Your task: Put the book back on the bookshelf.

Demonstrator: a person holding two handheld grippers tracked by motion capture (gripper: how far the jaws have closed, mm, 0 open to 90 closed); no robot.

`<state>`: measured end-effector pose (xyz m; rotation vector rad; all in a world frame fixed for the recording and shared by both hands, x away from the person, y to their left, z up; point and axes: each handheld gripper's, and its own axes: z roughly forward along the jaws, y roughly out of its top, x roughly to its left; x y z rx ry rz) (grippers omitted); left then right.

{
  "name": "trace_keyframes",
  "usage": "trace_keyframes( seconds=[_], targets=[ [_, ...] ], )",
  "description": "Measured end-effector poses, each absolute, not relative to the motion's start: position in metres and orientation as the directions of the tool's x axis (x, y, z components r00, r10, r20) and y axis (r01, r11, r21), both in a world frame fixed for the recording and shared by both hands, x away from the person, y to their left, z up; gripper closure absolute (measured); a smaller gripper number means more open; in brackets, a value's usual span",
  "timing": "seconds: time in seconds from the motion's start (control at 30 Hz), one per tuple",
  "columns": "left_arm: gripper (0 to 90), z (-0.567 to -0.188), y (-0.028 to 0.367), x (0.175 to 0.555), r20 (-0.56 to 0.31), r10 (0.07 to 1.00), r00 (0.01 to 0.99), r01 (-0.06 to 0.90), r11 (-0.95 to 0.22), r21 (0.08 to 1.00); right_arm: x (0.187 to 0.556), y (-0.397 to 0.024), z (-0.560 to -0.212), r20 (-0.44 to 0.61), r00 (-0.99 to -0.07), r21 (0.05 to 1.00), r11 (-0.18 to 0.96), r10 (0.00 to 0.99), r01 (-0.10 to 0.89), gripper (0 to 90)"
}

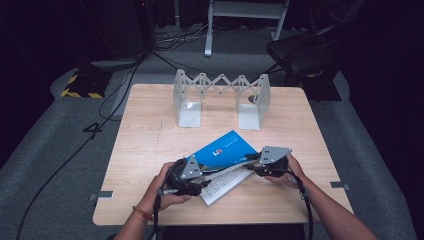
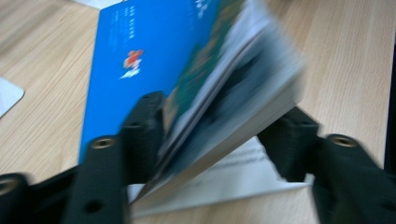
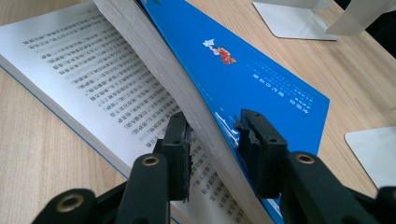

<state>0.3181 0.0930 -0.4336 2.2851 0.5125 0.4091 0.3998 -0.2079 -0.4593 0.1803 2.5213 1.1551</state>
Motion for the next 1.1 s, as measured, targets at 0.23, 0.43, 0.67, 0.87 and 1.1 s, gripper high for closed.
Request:
trace_keyframes(
  seconds=[0.23, 0.43, 0.67, 0.87, 1.1],
  targets=[
    [56.5, -0.437, 0.068, 0.323, 0.199, 0.552, 0.81, 0.276, -0.658, 0.7, 0.393, -0.2, -0.455, -0.292, -0.92, 0.725, 0.688, 0.262, -0.034, 65.7],
    [72.3, -0.441, 0.076, 0.326, 0.191, 0.516, 0.835, 0.256, -0.67, 0.696, 0.397, -0.202, -0.455, -0.243, -0.939, 0.746, 0.665, 0.245, -0.02, 58.5],
    [73.0, -0.446, 0.088, 0.325, 0.157, 0.522, 0.838, 0.262, -0.638, 0.725, 0.418, -0.228, -0.466, -0.154, -0.956, 0.809, 0.588, 0.251, 0.023, 47.3],
    [71.8, -0.446, 0.107, 0.323, 0.123, 0.546, 0.829, 0.293, -0.611, 0.736, 0.419, -0.228, -0.464, -0.217, -0.963, 0.803, 0.591, 0.158, -0.084, 61.1],
    [54.9, -0.442, 0.124, 0.313, 0.087, 0.613, 0.785, 0.369, -0.575, 0.73, 0.406, -0.207, -0.46, -0.27, -0.958, 0.763, 0.628, 0.094, -0.154, 69.7]
  ],
)
